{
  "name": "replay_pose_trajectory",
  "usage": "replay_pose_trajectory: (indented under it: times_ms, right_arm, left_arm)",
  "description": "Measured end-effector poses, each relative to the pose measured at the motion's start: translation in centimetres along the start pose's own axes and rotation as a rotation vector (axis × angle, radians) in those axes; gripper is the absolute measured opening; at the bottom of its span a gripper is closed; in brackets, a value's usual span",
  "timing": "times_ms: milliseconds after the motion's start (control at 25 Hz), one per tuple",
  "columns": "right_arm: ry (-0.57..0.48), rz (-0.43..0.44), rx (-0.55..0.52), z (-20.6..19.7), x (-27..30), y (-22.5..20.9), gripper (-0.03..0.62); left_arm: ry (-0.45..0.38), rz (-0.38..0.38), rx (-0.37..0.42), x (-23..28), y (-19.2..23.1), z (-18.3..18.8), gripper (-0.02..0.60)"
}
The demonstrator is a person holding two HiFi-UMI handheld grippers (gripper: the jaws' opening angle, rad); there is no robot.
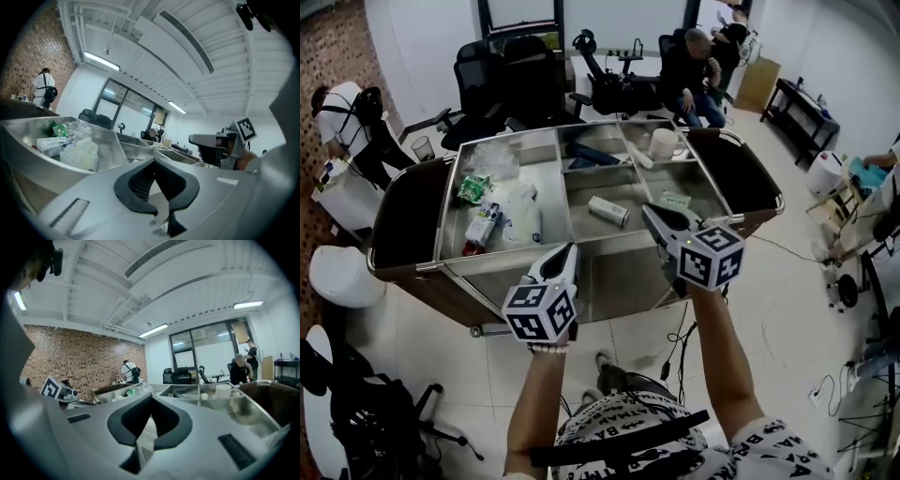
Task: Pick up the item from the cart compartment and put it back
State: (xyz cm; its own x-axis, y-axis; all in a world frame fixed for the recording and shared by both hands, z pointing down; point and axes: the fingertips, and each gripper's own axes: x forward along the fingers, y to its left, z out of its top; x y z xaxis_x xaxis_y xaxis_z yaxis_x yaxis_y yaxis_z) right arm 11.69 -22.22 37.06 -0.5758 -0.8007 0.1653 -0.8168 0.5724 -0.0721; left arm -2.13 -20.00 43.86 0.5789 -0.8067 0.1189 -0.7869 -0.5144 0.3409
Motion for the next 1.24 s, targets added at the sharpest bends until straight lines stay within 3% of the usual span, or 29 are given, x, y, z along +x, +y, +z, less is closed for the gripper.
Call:
replay_pose_trajectory:
  times_ms: [200,520,1240]
  right_arm:
    - [0.030,-0.049,0.051,-4.2,-5.5,0.7,0.006]
    - [0.069,-0.066,0.096,-9.8,-8.3,2.1,0.008]
    - [0.125,-0.020,0.077,-11.6,-12.6,-2.6,0.008]
  left_arm:
    - [0.010,-0.014,-0.005,-1.8,-2.9,-1.6,-0.002]
    - [0.012,0.013,0.012,-3.5,-4.7,-3.3,-0.002]
    - [0.006,0.041,0.011,-0.1,-11.3,-4.8,-0.002]
